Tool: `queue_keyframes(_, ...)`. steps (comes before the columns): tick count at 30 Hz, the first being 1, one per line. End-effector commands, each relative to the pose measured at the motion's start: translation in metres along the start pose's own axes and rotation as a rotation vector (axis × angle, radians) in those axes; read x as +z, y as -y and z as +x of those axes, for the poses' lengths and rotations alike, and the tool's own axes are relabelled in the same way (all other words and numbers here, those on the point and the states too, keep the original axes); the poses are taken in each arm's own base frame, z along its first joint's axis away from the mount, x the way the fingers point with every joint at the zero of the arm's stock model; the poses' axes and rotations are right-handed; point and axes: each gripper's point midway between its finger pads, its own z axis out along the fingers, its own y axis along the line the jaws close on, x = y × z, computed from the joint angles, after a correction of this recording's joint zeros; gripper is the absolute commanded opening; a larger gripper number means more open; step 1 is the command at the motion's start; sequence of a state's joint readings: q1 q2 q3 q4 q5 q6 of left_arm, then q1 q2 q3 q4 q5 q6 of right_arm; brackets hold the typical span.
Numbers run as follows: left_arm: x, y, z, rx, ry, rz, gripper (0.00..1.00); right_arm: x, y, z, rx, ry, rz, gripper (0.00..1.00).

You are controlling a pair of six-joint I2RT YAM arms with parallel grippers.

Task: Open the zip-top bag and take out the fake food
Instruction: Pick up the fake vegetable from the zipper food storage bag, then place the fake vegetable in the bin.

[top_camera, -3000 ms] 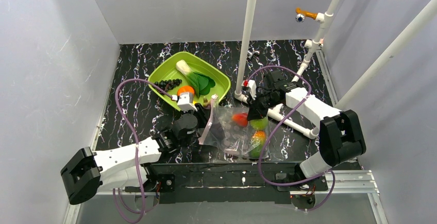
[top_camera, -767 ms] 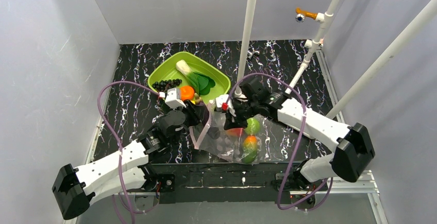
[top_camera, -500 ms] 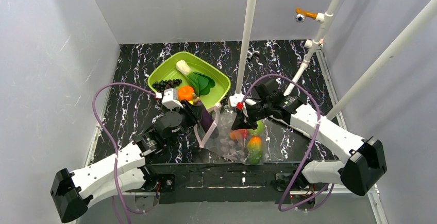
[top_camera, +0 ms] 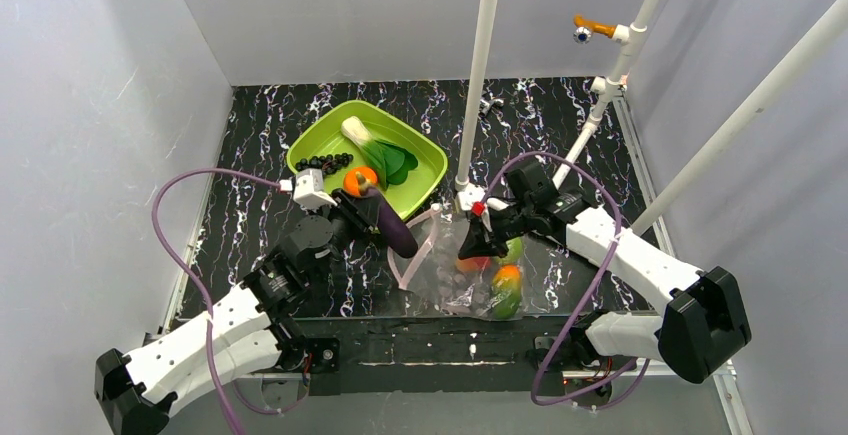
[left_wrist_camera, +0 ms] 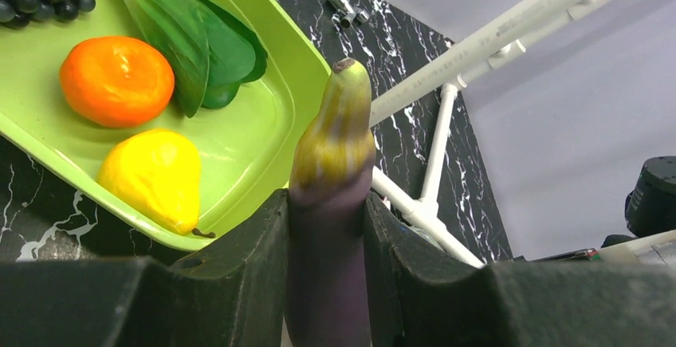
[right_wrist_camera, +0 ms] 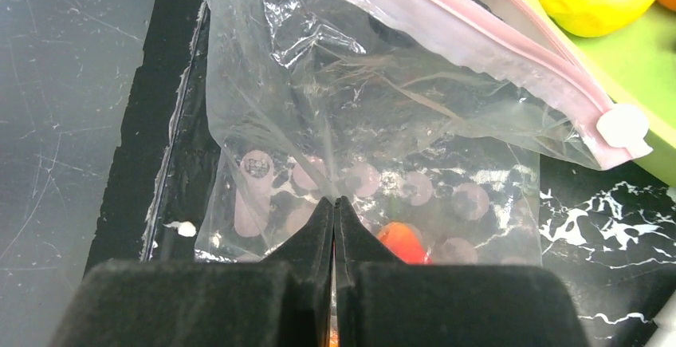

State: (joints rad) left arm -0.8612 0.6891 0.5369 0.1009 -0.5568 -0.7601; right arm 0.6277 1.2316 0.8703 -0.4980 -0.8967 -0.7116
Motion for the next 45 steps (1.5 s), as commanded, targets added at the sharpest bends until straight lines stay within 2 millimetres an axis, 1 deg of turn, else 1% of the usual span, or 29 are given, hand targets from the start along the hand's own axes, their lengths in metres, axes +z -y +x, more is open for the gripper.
queue_keyframes(1,0.001,0.02,-0.035,-0.042,0.072,0.032,0.0,-0.01,-0.001,-0.011,-0.052,0.07,-0.005,0.01)
queue_keyframes(6,0.005,0.016,-0.05,-0.007,0.088,-0.006,0.0,-0.013,-0.003,-0.006,-0.069,0.077,-0.013,0.01)
queue_keyframes(12,0.013,0.006,-0.069,0.023,0.093,-0.05,0.0,-0.015,-0.001,0.0,-0.08,0.069,-0.006,0.01)
queue_keyframes(13,0.017,0.002,-0.073,0.021,0.094,-0.061,0.0,-0.016,-0.001,0.001,-0.08,0.068,-0.005,0.01)
queue_keyframes(16,0.028,-0.002,-0.074,0.001,0.06,-0.065,0.0,-0.016,0.0,0.002,-0.08,0.066,-0.001,0.01)
queue_keyframes(17,0.035,-0.008,-0.075,-0.009,0.051,-0.079,0.0,-0.017,0.0,0.003,-0.08,0.066,0.001,0.01)
queue_keyframes(21,0.054,-0.015,-0.077,-0.046,0.02,-0.081,0.0,-0.018,0.002,0.004,-0.08,0.067,0.009,0.01)
queue_keyframes(28,0.081,-0.047,-0.072,-0.093,-0.032,-0.133,0.0,-0.019,0.003,0.007,-0.076,0.07,0.011,0.01)
queue_keyframes(31,0.091,-0.055,-0.068,-0.112,-0.063,-0.14,0.0,-0.019,0.004,0.008,-0.073,0.068,0.008,0.01)
queue_keyframes(36,0.102,-0.066,-0.059,-0.117,-0.105,-0.164,0.0,-0.019,0.004,0.009,-0.072,0.068,0.005,0.01)
queue_keyframes(37,0.106,-0.075,-0.055,-0.122,-0.122,-0.186,0.0,-0.02,0.004,0.009,-0.072,0.07,0.004,0.01)
queue_keyframes(39,0.109,-0.081,-0.052,-0.125,-0.134,-0.201,0.0,-0.02,0.004,0.009,-0.072,0.071,0.004,0.01)
queue_keyframes(45,0.116,-0.095,-0.047,-0.115,-0.161,-0.237,0.0,-0.019,0.003,0.009,-0.071,0.07,-0.001,0.01)
